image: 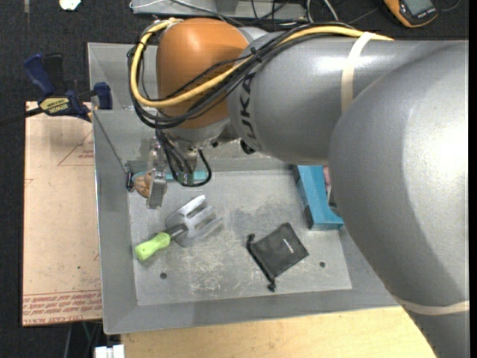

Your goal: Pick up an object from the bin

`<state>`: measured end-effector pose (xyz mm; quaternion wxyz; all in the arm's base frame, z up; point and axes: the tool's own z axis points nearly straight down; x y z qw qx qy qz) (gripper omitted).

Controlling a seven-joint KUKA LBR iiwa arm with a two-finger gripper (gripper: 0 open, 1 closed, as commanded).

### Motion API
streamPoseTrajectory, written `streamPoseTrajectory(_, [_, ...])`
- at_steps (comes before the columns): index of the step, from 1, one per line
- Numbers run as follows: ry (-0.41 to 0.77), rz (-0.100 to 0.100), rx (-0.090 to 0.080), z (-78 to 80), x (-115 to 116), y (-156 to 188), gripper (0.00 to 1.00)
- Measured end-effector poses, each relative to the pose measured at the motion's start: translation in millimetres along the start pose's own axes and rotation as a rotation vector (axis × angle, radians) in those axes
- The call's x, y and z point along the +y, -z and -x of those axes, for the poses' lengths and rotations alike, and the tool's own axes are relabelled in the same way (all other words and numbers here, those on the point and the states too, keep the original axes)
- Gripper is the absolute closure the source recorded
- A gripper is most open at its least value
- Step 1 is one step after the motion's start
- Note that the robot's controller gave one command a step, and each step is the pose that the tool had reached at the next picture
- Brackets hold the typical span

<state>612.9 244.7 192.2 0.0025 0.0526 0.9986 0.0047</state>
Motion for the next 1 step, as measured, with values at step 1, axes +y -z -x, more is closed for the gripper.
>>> streamPoseTrajectory(1, [0.000,0.001,-0.002,0.6,0.4,24.5,1.00])
